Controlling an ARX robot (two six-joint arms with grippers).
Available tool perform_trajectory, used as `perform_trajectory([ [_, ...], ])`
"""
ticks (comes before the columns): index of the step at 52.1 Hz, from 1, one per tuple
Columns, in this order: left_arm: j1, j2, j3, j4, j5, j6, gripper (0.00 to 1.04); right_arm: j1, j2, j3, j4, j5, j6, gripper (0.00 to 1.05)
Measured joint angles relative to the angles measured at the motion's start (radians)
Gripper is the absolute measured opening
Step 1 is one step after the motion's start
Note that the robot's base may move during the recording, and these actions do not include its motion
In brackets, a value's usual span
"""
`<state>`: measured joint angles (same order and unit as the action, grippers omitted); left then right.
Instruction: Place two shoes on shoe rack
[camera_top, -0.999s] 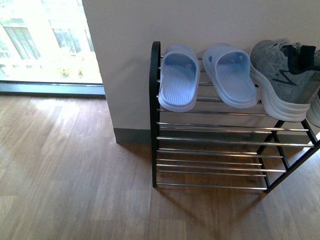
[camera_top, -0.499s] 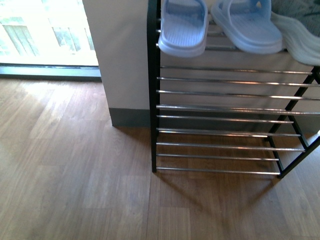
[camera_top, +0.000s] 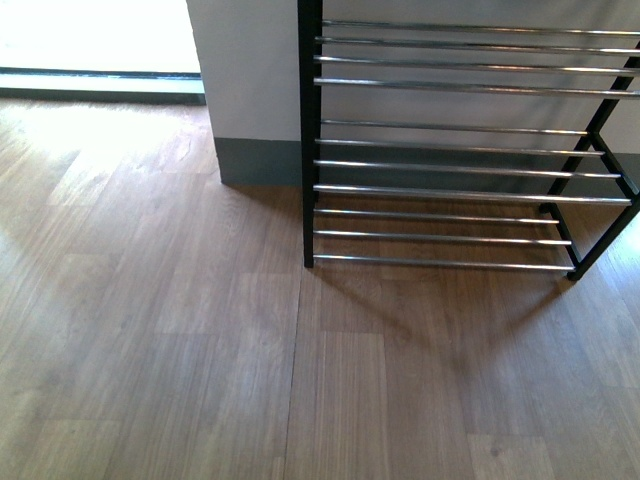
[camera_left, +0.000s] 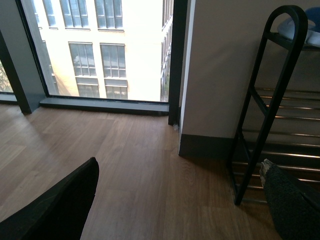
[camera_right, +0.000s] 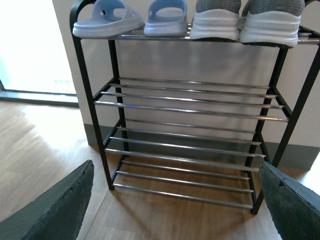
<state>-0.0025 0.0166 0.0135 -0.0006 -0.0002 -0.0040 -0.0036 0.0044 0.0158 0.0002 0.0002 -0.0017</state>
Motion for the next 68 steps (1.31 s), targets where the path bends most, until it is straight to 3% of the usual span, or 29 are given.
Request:
perform_trajectory([
  [68, 0.0, 0.0, 0.0, 0.0, 0.0, 0.0, 0.95, 0.0, 0.0, 0.0, 0.0, 0.0, 0.0, 0.95],
])
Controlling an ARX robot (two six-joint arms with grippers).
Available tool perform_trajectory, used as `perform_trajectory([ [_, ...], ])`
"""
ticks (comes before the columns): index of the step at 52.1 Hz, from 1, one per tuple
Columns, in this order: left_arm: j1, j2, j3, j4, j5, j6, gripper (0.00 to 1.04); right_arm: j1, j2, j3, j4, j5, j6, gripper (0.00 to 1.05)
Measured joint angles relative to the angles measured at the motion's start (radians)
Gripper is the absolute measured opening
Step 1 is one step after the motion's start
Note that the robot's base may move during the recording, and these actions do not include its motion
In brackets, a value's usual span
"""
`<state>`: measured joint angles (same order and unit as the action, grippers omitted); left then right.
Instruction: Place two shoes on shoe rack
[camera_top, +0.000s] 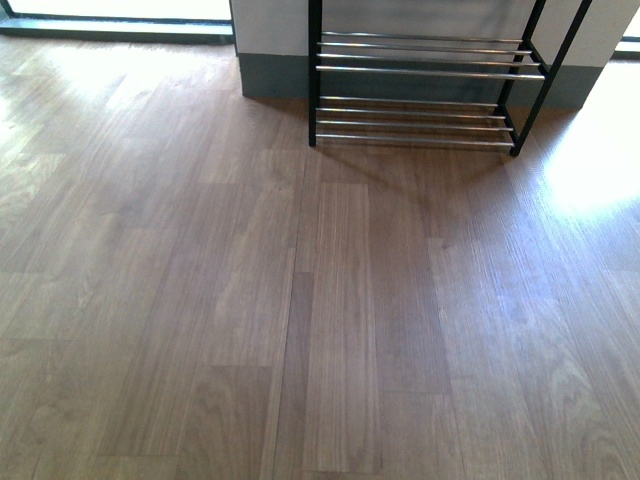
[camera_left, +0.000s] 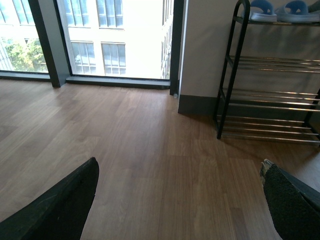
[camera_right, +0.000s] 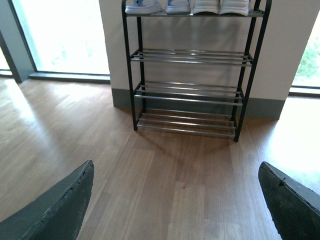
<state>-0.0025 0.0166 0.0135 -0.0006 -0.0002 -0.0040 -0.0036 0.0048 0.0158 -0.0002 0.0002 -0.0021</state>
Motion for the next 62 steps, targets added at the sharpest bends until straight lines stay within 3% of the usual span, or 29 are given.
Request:
perform_trajectory([
  [62, 0.0, 0.0, 0.0, 0.0, 0.0, 0.0, 0.95, 0.0, 0.0, 0.0, 0.0, 0.0, 0.0, 0.95],
])
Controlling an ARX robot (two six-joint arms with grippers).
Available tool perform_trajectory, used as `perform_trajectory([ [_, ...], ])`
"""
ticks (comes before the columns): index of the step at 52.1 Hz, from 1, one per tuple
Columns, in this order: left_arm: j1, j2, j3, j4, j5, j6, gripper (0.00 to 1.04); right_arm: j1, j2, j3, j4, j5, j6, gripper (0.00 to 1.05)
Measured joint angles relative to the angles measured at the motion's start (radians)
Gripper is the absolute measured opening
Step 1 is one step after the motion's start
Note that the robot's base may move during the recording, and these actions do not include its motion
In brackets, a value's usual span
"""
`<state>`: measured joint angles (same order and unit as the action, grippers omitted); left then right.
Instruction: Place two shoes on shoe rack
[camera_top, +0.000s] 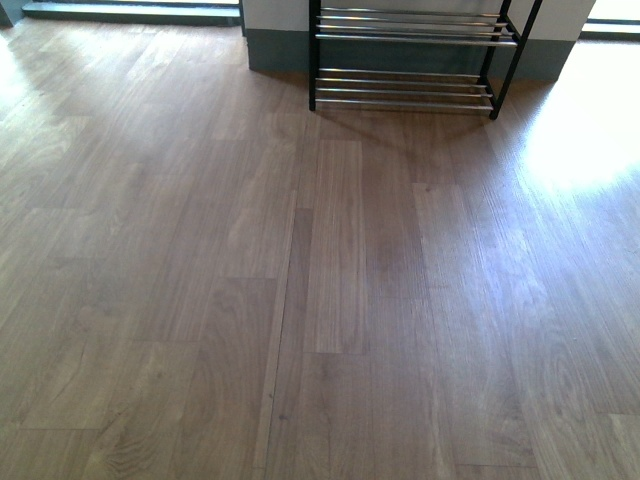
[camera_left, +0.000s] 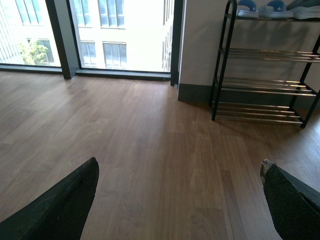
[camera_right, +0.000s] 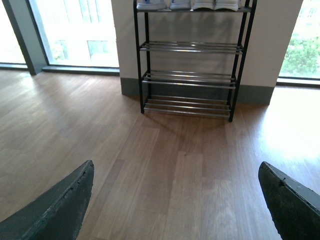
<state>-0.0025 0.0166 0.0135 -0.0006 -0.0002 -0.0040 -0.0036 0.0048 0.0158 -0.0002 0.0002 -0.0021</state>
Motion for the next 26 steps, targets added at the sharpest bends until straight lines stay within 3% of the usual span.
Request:
perform_trajectory([
  [26, 0.0, 0.0, 0.0, 0.0, 0.0, 0.0, 0.95, 0.0, 0.0, 0.0, 0.0, 0.0, 0.0, 0.95],
])
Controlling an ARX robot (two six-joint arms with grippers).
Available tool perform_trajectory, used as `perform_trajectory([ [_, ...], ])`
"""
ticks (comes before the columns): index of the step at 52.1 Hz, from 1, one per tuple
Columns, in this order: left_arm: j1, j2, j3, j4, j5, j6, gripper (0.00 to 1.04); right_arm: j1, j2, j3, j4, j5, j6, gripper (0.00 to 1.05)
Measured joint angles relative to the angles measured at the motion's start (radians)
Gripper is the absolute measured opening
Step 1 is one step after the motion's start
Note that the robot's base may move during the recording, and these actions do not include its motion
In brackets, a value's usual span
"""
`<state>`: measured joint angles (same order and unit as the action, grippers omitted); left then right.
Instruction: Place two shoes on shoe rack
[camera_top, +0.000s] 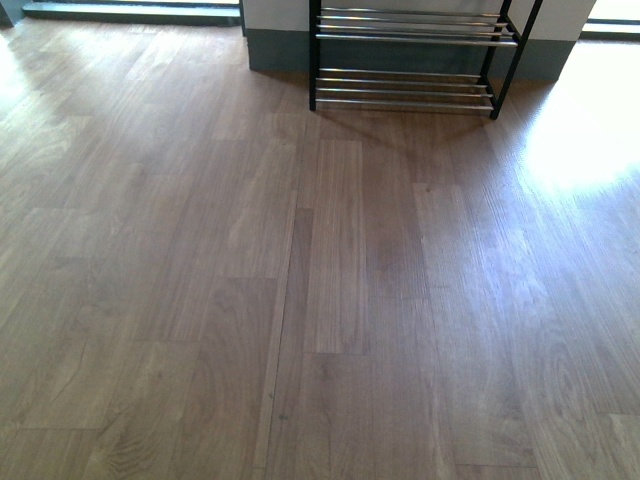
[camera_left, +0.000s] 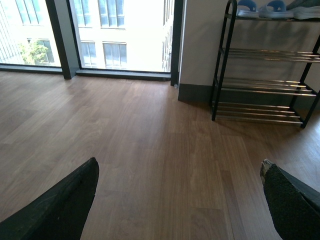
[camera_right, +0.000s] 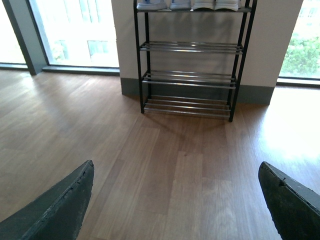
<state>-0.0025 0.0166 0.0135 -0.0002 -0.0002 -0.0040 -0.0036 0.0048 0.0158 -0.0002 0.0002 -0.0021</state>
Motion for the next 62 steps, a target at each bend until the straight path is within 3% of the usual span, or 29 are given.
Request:
perform_trajectory([
  [62, 0.0, 0.0, 0.0, 0.0, 0.0, 0.0, 0.95, 0.0, 0.0, 0.0, 0.0, 0.0, 0.0, 0.95],
])
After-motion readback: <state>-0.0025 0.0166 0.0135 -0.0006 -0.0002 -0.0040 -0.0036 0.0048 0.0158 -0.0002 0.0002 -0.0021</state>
